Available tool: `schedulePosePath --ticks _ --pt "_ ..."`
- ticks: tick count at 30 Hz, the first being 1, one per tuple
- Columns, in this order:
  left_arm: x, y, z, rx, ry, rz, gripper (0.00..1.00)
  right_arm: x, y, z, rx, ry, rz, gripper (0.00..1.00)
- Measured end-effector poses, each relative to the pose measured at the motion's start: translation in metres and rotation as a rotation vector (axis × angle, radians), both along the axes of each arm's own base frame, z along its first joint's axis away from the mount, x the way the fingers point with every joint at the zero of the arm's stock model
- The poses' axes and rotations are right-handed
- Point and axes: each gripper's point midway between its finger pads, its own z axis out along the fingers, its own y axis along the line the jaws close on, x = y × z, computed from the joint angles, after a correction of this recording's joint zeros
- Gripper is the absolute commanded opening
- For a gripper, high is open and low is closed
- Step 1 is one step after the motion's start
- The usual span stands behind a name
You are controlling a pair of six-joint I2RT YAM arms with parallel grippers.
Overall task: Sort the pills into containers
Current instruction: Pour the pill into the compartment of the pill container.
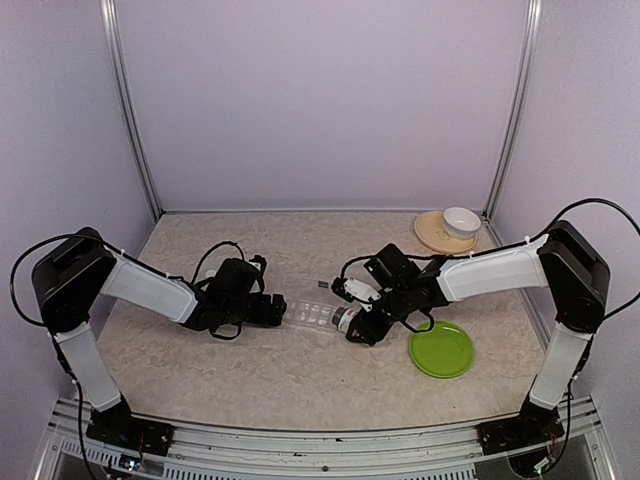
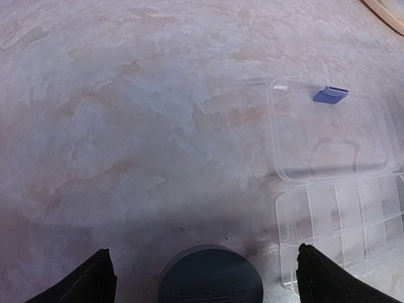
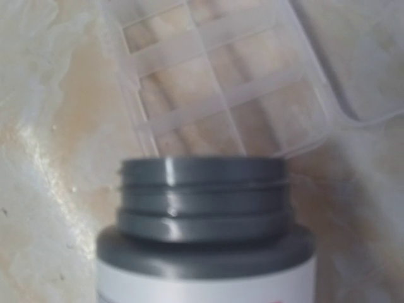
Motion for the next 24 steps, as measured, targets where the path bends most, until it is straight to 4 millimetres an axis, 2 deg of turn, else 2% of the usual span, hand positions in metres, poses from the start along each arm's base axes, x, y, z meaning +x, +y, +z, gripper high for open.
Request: schedulePosePath --ticks 13,24 --pt "0.0 -0.0001 0.0 0.0 0.0 0.0 0.97 -0.0039 -0.0022 -0.0004 -0.037 0.002 0.016 0.21" --pt "0.0 -0.0001 0.0 0.0 0.0 0.0 0.97 -0.0054 0.0059 0.0037 -0.036 -0.005 0.037 0.21"
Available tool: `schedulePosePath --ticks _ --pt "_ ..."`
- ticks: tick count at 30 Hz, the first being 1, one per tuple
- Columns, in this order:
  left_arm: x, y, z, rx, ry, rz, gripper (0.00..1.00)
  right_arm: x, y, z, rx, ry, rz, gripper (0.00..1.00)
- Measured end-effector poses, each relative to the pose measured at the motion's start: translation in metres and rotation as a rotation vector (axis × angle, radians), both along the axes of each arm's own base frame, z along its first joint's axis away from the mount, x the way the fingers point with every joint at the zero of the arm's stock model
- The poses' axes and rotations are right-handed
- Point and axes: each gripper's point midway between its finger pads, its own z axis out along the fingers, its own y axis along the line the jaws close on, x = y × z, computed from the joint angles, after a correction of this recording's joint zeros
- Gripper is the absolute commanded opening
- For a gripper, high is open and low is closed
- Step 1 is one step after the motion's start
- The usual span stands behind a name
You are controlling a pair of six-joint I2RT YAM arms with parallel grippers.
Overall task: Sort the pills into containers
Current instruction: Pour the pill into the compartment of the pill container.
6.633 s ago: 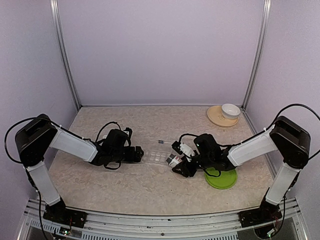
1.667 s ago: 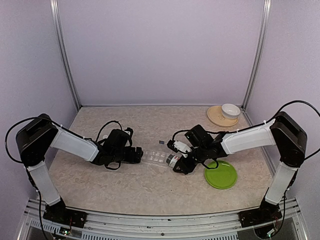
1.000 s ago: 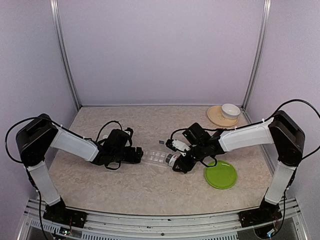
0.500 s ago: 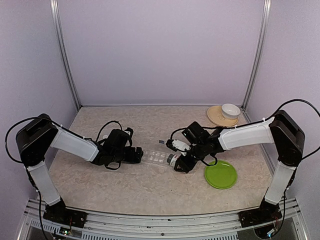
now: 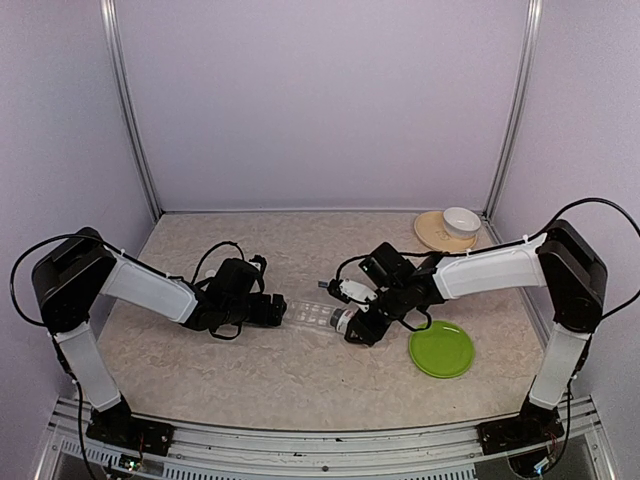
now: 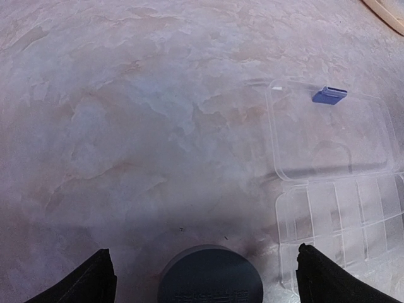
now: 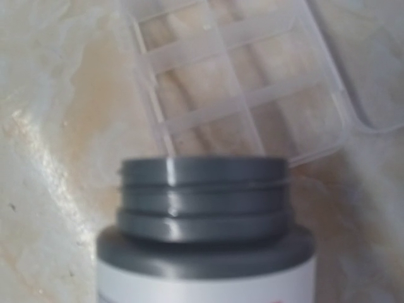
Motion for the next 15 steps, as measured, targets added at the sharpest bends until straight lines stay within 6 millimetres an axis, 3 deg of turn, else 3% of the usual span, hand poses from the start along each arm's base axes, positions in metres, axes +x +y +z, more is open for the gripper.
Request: schedulePosePath --ticks 15 --pt "-0.0002 -0.0001 -0.001 0.0 0.002 -0.001 0.97 -0.0026 0.0008 0.0013 -0.033 0.01 0.013 0.21"
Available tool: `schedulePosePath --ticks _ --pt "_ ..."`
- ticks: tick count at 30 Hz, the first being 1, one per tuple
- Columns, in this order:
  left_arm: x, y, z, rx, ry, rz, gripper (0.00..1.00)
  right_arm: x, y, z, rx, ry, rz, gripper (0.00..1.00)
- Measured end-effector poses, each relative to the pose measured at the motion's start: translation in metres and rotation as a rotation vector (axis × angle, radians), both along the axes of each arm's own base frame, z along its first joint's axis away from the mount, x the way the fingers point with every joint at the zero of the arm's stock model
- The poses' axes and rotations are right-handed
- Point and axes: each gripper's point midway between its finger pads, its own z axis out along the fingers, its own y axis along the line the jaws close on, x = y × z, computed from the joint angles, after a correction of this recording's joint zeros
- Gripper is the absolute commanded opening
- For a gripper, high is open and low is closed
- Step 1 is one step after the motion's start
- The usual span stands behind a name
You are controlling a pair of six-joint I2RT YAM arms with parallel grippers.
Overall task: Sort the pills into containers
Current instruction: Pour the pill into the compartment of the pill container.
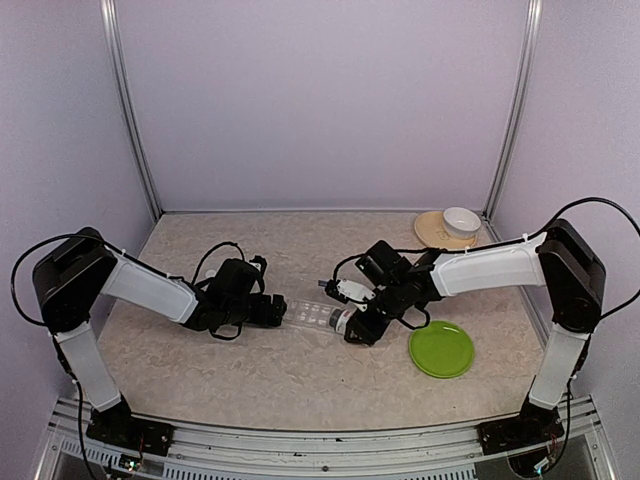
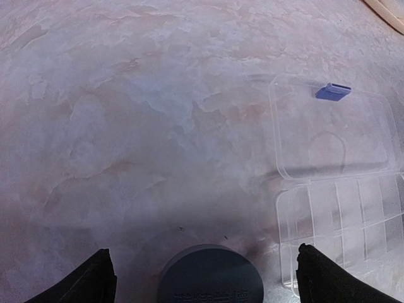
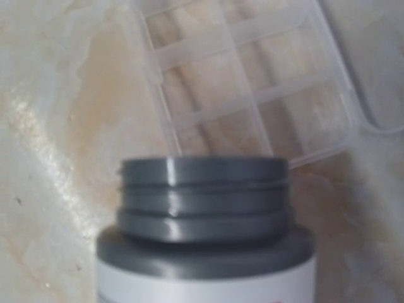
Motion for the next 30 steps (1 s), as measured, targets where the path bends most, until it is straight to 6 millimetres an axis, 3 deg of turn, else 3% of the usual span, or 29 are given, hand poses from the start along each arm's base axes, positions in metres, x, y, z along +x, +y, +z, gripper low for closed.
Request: schedulePosePath --ticks 30 --pt "-0.0007 -0.0001 -0.0013 -0.011 -0.001 0.003 0.97 -0.0014 -0.0009 -0.0012 -0.069 0.005 0.006 0.22"
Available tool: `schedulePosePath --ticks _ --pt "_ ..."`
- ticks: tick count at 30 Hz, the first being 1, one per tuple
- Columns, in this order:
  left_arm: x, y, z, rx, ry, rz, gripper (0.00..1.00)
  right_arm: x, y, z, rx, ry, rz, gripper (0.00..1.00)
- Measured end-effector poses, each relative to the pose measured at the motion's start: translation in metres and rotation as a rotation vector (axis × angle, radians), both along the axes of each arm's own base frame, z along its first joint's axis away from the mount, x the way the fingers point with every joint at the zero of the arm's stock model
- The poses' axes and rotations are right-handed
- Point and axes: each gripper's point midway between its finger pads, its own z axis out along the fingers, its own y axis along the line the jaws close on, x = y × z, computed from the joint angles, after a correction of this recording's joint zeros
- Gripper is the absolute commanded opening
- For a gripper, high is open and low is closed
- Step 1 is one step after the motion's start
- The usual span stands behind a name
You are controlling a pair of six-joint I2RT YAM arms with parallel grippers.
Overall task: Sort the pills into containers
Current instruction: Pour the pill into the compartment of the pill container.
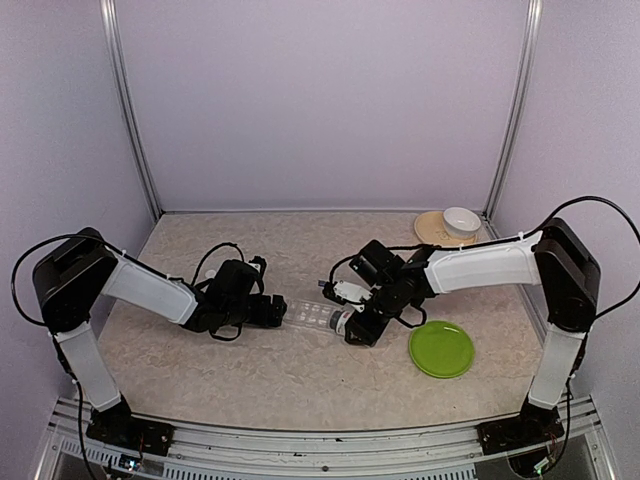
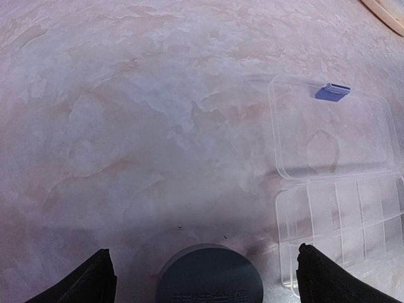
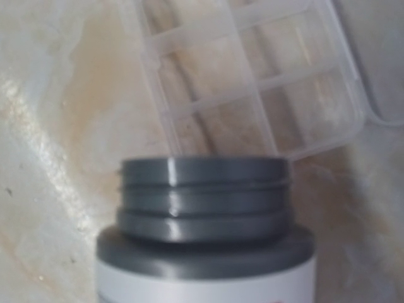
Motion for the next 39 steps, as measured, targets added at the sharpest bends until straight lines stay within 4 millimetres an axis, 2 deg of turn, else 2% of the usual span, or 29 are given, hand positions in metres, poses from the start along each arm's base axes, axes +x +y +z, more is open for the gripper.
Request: schedulePosePath --ticks 39 --pt "-0.0006 -0.0001 -0.0005 -0.004 0.001 0.0 0.97 0.0055 -0.0009 0.0022 -0.079 0.018 0.015 0.22"
